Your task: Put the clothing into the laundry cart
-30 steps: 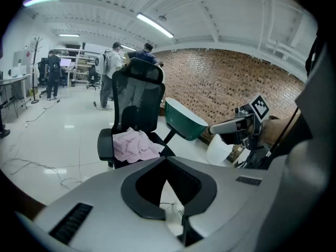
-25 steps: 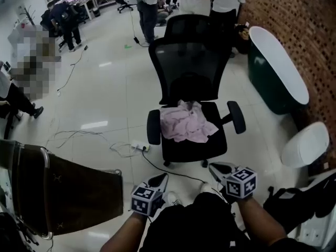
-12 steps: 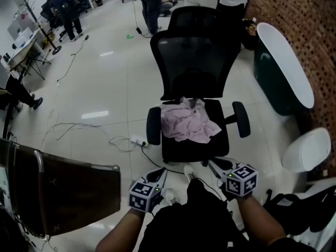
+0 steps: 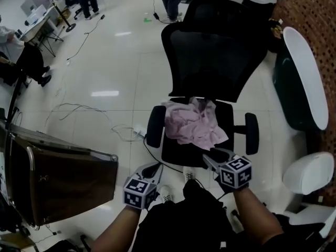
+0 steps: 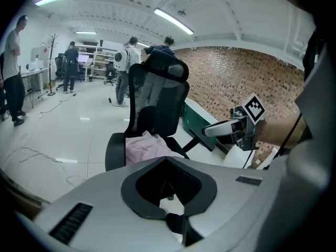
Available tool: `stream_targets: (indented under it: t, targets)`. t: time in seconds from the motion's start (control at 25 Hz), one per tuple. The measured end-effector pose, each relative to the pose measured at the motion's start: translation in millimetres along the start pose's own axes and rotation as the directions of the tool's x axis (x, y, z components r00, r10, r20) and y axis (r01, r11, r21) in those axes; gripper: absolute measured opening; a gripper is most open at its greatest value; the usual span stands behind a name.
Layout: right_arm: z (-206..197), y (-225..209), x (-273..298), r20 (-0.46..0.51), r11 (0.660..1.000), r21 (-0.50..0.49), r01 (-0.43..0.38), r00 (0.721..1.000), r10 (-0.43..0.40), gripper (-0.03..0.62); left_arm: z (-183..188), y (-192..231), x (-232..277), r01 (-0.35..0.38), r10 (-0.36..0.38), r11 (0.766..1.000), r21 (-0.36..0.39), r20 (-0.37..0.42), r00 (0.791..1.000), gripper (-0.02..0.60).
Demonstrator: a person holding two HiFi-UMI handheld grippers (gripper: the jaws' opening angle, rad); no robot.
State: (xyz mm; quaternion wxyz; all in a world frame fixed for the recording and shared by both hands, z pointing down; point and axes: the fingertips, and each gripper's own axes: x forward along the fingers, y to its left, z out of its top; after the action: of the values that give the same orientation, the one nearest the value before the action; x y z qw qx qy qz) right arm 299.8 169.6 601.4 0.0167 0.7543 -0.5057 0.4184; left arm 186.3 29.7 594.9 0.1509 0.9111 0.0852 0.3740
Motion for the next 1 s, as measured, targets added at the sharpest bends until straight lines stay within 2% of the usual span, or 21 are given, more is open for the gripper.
stream_targets:
  t: [0.28, 0.48, 1.0]
  targets:
    - [15, -62, 43, -0.052, 1.0, 0.001, -0.019, 0.998, 0.019, 0.193, 14, 15, 50, -0.057, 0.057, 0.996, -0.07, -0.002, 0.998, -0.002]
    - [14, -95, 78, -0.096, 0.999, -0.034, -0.022, 0.995, 0.019, 0.193, 14, 27, 85, -0.08, 0.079, 0.991, -0.11, -0.017, 0.997, -0.002]
    - [15, -110, 183, -0.184, 0.989, -0.1, -0.111, 0.979, 0.091, 0.193, 9, 78, 133, -0.165, 0.163, 0.969, -0.187, -0.027, 0.986, -0.002]
